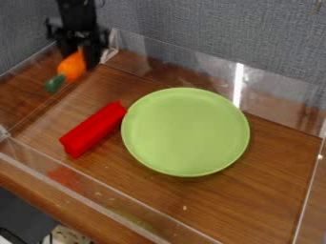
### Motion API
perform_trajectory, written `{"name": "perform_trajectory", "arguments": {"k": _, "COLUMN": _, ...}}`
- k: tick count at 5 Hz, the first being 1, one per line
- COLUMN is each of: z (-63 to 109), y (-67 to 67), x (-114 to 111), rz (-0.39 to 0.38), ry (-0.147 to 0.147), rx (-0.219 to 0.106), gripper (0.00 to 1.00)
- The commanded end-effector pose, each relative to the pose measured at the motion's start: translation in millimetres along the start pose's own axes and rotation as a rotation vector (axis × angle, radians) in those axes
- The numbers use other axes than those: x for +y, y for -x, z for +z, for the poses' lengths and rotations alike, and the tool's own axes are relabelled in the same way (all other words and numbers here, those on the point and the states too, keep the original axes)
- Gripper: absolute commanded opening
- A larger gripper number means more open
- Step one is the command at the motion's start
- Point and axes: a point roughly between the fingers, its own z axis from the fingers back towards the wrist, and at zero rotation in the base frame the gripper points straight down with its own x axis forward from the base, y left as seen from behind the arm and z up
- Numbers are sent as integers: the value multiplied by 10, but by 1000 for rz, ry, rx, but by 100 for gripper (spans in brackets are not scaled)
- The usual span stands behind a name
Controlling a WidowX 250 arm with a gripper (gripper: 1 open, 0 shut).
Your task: Put the carrot on the green plate
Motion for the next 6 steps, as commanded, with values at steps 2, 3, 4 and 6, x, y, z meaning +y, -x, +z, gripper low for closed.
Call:
{"name": "perform_trajectory", "arguments": {"k": 2, "z": 630, "y": -10, "x": -767, "rz": -95, "ry": 28, "rx": -115, "gripper": 0}}
{"name": "perform_trajectory", "arguments": {"k": 3, "z": 601, "y": 86, "x": -1257, "rz": -166, "ry": 54, "rx": -105, "gripper": 0}}
{"name": "perform_trajectory", "arguments": {"k": 4, "z": 457, "y": 203, "x": -1737, "rz": -250, "ry": 66, "rx": -78, "gripper": 0}}
{"name": "perform_trajectory", "arguments": {"k": 6, "z": 121, "y": 390, "x": -2444, "rz": -351, "ry": 85, "rx": -16, "gripper": 0}}
